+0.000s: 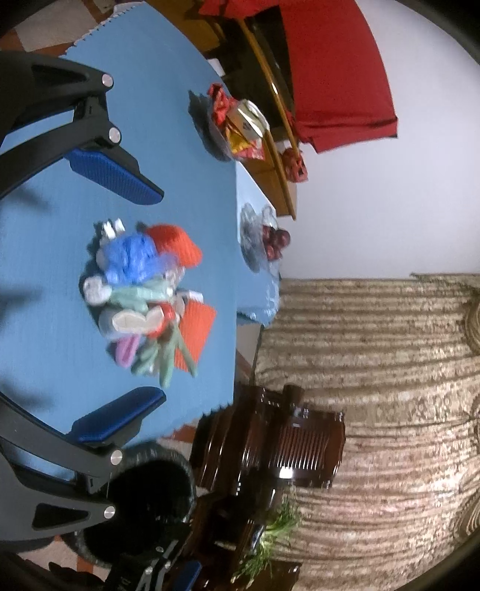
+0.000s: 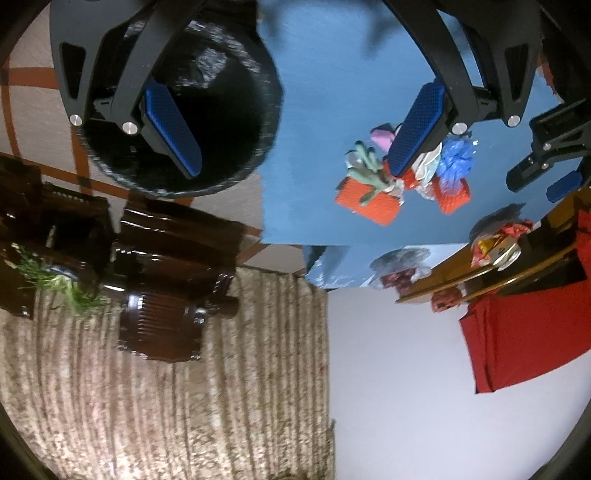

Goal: Collect trash
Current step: 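Grasp the blue plastic bag with the left tool while the right tool grasps the white paper cup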

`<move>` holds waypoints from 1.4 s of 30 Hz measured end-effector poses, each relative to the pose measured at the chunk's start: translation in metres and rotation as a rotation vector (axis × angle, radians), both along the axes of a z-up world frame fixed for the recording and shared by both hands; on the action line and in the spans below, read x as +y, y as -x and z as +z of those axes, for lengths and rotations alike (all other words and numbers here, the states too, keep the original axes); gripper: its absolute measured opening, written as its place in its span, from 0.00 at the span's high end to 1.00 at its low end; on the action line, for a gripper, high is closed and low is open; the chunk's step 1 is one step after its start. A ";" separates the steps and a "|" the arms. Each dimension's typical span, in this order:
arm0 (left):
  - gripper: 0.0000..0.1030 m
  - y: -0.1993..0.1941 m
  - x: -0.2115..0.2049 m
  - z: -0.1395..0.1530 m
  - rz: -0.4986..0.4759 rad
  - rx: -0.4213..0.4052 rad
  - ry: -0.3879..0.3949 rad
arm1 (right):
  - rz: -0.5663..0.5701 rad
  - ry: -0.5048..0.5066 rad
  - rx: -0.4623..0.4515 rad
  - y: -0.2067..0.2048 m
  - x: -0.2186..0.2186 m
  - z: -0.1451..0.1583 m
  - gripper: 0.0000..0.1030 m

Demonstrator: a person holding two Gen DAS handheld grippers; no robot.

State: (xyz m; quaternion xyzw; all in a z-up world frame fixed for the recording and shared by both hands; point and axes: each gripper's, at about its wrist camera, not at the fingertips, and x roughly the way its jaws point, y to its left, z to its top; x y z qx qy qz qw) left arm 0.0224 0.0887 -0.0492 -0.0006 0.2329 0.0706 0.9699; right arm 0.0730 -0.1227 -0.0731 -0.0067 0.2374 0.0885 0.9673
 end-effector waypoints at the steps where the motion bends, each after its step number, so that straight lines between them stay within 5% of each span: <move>1: 0.06 -0.002 0.007 -0.004 0.010 0.004 0.001 | 0.014 -0.001 0.010 -0.006 0.008 -0.006 0.05; 9: 0.06 -0.017 0.050 -0.032 0.086 0.059 -0.032 | 0.112 0.007 0.084 -0.039 0.063 -0.043 0.05; 21: 0.15 -0.049 0.073 -0.074 0.067 0.140 0.013 | 0.187 0.066 0.172 -0.079 0.112 -0.082 0.28; 26: 0.29 -0.068 0.076 -0.085 0.062 0.170 0.033 | 0.240 0.058 0.190 -0.077 0.121 -0.088 0.32; 42: 0.29 -0.066 0.103 -0.095 0.119 0.173 0.016 | 0.369 0.061 0.169 -0.062 0.162 -0.090 0.33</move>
